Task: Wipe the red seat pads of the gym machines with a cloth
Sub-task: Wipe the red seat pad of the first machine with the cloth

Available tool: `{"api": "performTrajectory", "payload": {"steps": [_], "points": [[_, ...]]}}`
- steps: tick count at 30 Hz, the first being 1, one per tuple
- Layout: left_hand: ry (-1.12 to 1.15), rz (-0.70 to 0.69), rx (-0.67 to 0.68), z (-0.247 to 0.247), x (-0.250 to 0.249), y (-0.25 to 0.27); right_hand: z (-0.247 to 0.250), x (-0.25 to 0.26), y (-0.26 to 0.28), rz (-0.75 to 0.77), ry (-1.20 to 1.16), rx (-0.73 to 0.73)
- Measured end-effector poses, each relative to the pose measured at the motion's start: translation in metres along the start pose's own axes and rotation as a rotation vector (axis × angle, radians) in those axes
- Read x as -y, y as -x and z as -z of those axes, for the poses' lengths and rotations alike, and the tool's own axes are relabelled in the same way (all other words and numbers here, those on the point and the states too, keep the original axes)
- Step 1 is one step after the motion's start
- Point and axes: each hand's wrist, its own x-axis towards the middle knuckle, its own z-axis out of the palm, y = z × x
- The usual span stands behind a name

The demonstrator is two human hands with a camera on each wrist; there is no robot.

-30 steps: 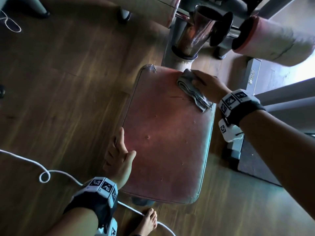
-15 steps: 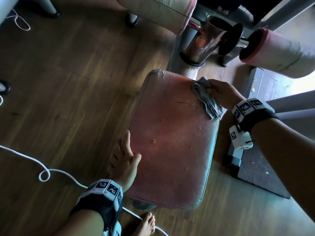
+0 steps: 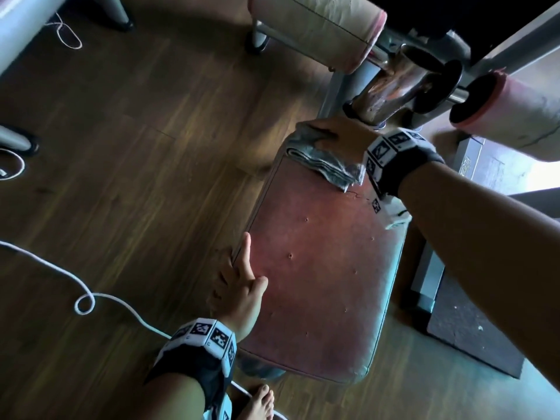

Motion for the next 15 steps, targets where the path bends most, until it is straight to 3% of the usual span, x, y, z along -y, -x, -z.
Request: {"api": "performTrajectory", "payload": {"steps": [5, 10, 15], "points": [[-0.001, -0.016, 0.016, 0.001, 0.0, 0.0, 0.0, -0.031, 0.026, -0.06, -0.027, -0.097], [0.018, -0.022, 0.027, 0.003, -0.001, 0.003, -0.005, 0.004, 0.0, -0.054, -0.034, -0.034], [-0.014, 0.002, 0.045, 0.005, -0.004, 0.003, -0.012, -0.002, 0.007, -0.115, -0.034, -0.106]]}}
